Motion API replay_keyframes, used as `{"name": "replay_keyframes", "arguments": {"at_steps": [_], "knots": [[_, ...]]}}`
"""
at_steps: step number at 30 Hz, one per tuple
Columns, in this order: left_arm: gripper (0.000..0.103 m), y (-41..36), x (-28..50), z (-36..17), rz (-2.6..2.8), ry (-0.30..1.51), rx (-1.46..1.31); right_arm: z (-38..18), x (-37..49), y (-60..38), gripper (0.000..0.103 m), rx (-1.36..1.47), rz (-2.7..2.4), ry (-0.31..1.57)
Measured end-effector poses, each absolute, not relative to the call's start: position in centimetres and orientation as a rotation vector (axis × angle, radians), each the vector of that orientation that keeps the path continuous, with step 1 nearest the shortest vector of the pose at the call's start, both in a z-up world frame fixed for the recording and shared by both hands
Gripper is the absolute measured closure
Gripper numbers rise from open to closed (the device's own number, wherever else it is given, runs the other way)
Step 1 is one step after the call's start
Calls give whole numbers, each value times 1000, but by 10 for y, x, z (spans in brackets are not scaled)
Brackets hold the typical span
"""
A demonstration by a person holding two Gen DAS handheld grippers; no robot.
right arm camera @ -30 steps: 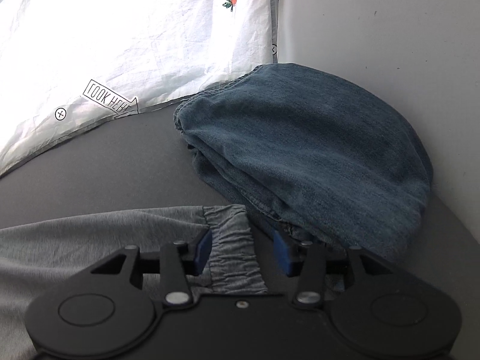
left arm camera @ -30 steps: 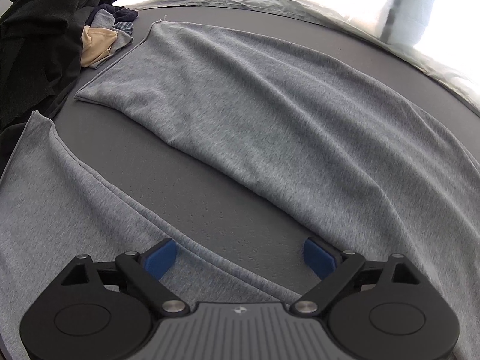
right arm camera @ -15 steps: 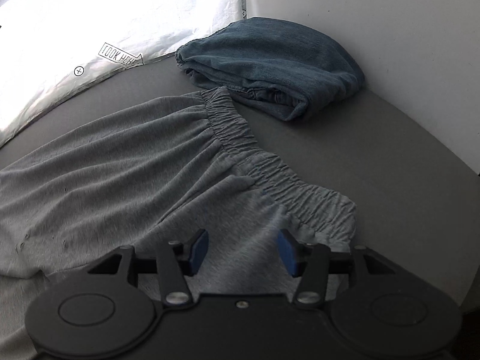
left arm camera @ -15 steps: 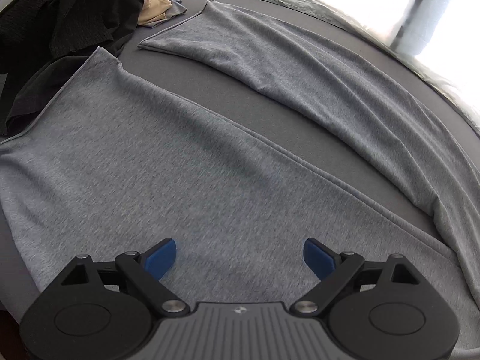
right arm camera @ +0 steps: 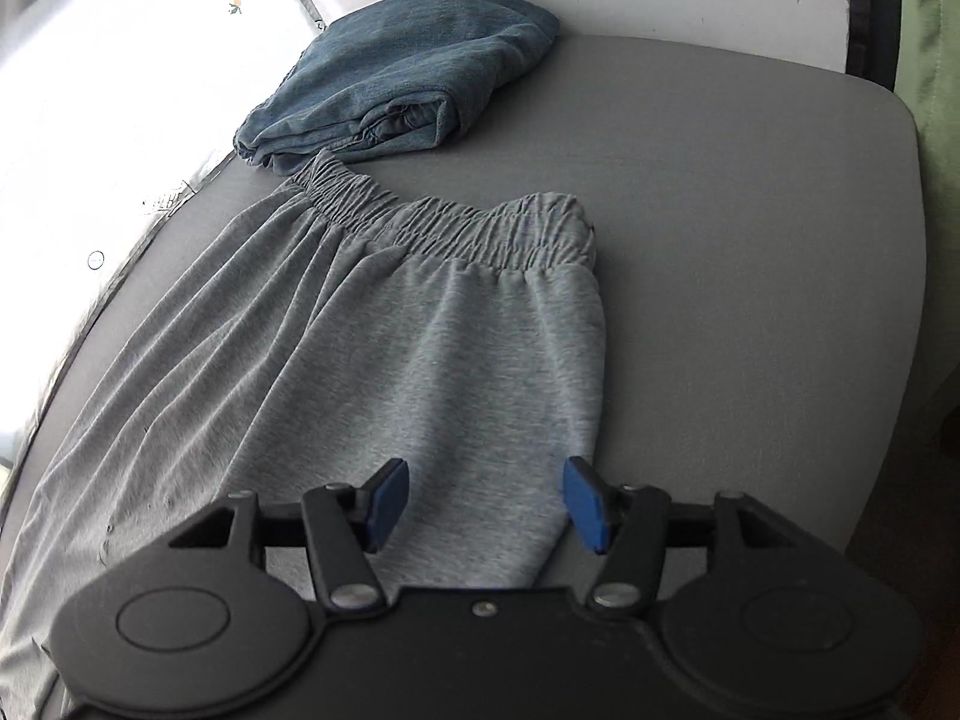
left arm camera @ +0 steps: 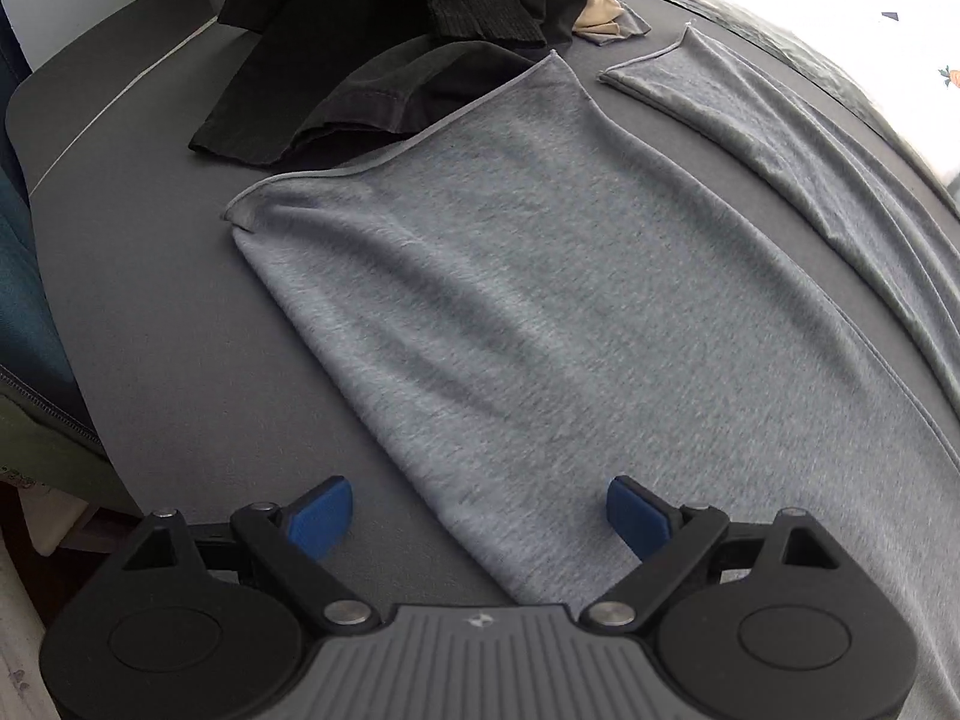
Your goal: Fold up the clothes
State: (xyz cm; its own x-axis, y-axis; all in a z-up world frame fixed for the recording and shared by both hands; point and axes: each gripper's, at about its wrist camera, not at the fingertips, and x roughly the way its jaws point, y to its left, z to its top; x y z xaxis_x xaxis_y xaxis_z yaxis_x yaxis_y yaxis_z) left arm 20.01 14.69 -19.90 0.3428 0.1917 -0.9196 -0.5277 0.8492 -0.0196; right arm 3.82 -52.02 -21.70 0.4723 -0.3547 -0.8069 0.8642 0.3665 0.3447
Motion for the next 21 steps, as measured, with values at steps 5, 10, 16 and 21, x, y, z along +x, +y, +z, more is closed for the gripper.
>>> {"name": "replay_keyframes", "arguments": {"at_steps": [5, 10, 16, 21], "knots": [[11, 187, 189, -198, 553, 1095, -412, -218, 29, -519, 45, 929, -905, 656], [11, 214, 185, -200, 594, 1071, -464, -223, 20, -516, 45, 992, -900, 625], [9, 225, 189, -201, 602, 1043, -521, -226, 15, -512, 45, 1106, -877, 567], [9, 225, 191, -200, 587, 1013, -541, -230, 10, -509, 45, 1215, -855, 516]]}}
